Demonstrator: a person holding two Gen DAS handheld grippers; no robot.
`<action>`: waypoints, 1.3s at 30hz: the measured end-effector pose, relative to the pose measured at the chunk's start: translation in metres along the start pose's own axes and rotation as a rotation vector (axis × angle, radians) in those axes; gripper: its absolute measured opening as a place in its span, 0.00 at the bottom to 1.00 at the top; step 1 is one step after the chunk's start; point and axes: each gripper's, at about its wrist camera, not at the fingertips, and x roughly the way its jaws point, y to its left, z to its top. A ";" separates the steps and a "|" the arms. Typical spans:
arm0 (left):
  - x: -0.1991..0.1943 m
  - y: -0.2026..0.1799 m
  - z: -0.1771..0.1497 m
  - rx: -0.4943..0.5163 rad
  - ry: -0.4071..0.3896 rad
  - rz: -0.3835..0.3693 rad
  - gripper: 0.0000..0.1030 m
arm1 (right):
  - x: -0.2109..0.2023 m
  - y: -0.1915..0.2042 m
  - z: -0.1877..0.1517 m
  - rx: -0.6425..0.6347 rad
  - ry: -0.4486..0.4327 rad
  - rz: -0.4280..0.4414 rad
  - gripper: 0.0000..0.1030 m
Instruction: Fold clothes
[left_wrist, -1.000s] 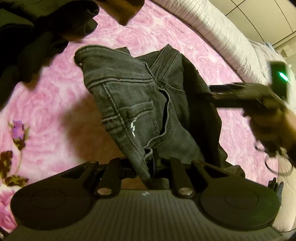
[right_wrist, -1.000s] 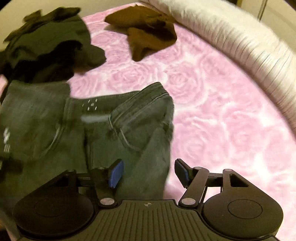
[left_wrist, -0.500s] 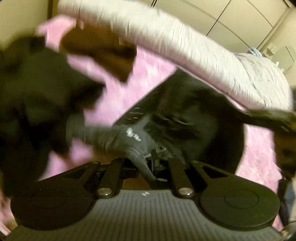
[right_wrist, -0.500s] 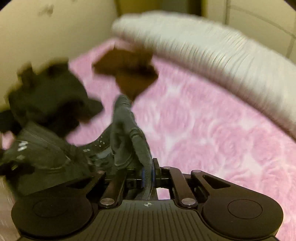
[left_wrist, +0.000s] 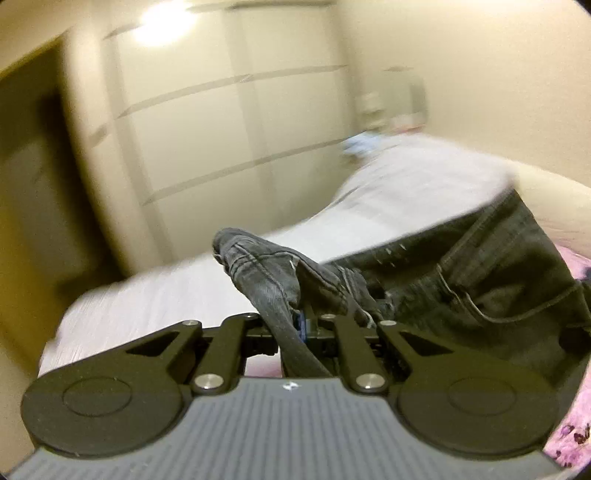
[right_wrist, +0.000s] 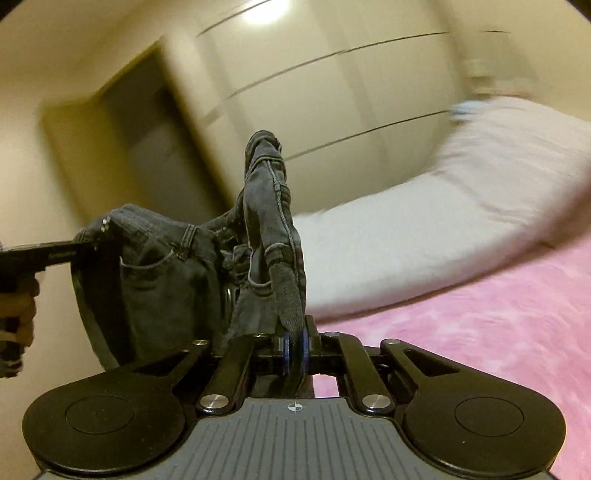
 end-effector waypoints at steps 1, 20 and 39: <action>0.019 -0.024 0.016 0.026 -0.015 -0.046 0.07 | -0.014 -0.016 0.004 0.028 -0.032 -0.040 0.04; 0.232 -0.341 -0.187 -0.096 0.715 -0.367 0.42 | -0.007 -0.391 -0.085 0.306 0.330 -0.623 0.45; 0.075 -0.293 -0.336 -0.230 0.812 -0.416 0.07 | 0.121 -0.273 -0.191 0.157 0.813 -0.079 0.04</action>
